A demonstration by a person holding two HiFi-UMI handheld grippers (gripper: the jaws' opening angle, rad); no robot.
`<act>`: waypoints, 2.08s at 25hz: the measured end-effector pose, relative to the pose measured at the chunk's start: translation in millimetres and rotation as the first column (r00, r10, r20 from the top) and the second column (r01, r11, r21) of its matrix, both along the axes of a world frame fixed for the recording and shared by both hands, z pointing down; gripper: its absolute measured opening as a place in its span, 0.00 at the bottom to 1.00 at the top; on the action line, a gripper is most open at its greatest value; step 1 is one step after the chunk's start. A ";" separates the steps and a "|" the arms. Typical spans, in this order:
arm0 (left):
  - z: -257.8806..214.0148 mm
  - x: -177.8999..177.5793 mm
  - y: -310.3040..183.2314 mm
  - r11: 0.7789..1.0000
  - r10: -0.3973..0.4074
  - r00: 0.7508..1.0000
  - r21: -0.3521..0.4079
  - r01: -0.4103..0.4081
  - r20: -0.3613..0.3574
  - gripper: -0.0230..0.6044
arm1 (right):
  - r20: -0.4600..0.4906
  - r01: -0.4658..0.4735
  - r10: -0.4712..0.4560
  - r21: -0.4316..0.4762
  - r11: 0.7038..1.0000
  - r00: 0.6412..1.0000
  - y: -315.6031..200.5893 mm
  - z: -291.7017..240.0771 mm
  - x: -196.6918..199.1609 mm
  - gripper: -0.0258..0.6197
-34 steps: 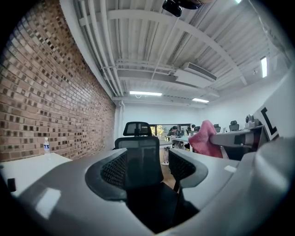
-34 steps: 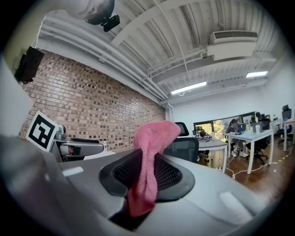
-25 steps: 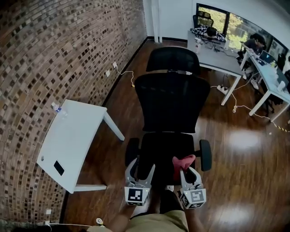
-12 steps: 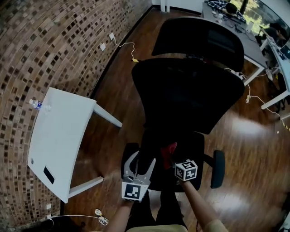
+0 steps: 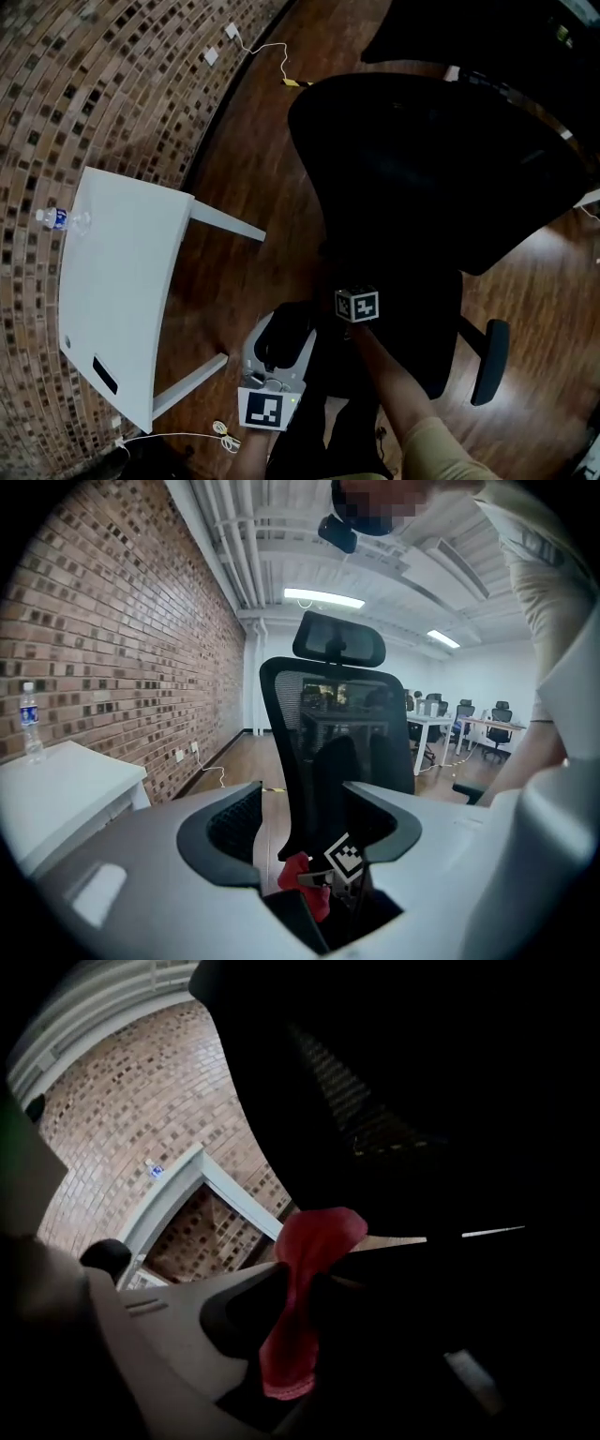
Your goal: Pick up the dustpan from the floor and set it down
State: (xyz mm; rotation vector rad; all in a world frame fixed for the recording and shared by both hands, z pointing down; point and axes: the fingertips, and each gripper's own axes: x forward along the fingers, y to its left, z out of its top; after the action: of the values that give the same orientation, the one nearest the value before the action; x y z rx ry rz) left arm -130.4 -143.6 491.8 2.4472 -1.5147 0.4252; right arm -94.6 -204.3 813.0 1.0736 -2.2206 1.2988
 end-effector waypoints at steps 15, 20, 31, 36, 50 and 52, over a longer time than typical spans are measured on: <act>18.2 86.6 15.3 0.986 0.151 0.986 -0.062 -0.155 -0.072 0.42 | -0.665 -0.233 0.169 -0.008 0.972 0.728 62.3 20.2 351.5 0.17; 28.3 86.8 25.6 0.987 0.128 0.989 -0.085 -0.133 -0.068 0.42 | -0.725 -0.294 0.192 -0.015 0.956 0.661 64.7 11.5 396.3 0.17; 25.7 42.3 32.0 0.994 0.108 0.994 -0.026 -0.108 -0.005 0.42 | 0.022 -0.043 0.042 0.026 0.999 0.999 29.7 -17.4 26.4 0.17; 32.1 17.8 46.2 0.997 0.056 0.998 -0.062 -0.056 -0.005 0.42 | -0.074 0.001 -0.001 -0.005 1.000 0.997 37.5 4.5 -19.9 0.16; 41.0 80.4 57.3 0.986 0.154 0.984 -0.047 -0.159 -0.090 0.42 | -0.682 -0.240 0.157 -0.027 0.970 0.714 115.6 20.3 346.9 0.16; 39.8 85.9 58.0 0.984 0.167 0.982 -0.041 -0.171 -0.088 0.42 | -0.713 -0.287 0.192 -0.014 0.958 0.674 116.0 11.2 363.2 0.16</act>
State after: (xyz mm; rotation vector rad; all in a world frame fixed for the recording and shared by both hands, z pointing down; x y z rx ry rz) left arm -44.5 -85.7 531.6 2.5320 -1.2544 0.3790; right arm 268.7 -88.3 824.2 1.5341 -1.4271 0.8655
